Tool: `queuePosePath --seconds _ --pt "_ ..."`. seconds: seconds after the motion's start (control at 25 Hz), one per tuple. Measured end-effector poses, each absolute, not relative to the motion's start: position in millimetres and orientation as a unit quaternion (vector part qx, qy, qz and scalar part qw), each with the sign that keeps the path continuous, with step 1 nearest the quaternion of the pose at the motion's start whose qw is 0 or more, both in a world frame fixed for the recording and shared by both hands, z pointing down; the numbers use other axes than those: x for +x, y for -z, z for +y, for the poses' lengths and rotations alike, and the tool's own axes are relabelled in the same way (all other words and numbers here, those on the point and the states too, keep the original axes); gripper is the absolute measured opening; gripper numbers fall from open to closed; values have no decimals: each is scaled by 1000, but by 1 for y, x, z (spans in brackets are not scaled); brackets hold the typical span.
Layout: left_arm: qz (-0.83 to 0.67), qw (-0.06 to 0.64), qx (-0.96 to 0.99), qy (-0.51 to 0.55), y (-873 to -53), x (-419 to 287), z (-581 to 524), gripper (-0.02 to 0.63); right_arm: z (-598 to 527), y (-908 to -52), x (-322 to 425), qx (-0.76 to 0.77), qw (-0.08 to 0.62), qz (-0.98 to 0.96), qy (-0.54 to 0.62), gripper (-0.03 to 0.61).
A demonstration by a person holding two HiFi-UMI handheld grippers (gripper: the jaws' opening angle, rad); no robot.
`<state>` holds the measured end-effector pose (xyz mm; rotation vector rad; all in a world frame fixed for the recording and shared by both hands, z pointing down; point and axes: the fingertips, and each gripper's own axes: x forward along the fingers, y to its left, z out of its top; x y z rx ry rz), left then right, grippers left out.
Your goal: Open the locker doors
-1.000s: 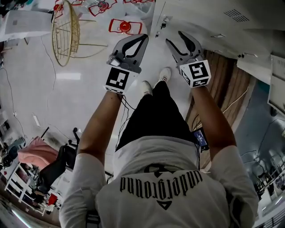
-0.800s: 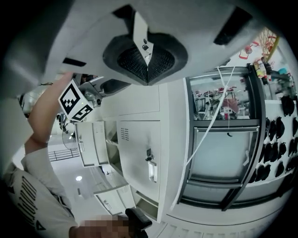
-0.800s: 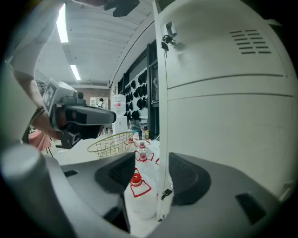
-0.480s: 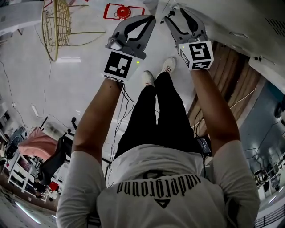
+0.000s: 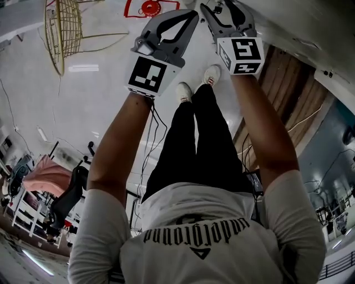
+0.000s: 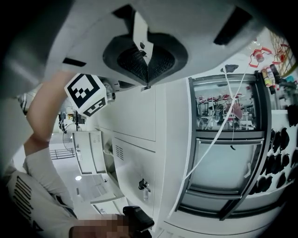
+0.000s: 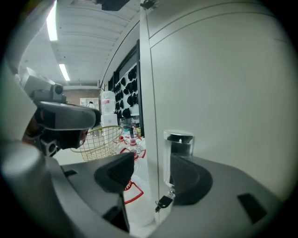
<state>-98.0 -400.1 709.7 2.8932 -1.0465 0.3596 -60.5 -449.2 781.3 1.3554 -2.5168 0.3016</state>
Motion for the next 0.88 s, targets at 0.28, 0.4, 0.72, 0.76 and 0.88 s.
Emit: queuePosePath --seconds 0.28,0.4,0.72,0.76,0.88 --pt "-348 41 929 -118 -716 -107 -397 8 -455 -782 -62 494 127 -857 -74 239" --pt "-353 45 927 -117 -714 -110 -395 8 -455 -783 -62 503 121 -853 -78 239" --pt "-358 45 926 -112 -707 -116 -381 8 -442 -784 -65 521 130 -837 -102 245" --pt "-358 45 926 -111 -706 -117 -378 8 -437 -783 -66 523 130 -836 -104 247" --pt "-359 46 926 -108 -701 -120 -371 8 -419 -783 -66 530 129 -830 -112 245"
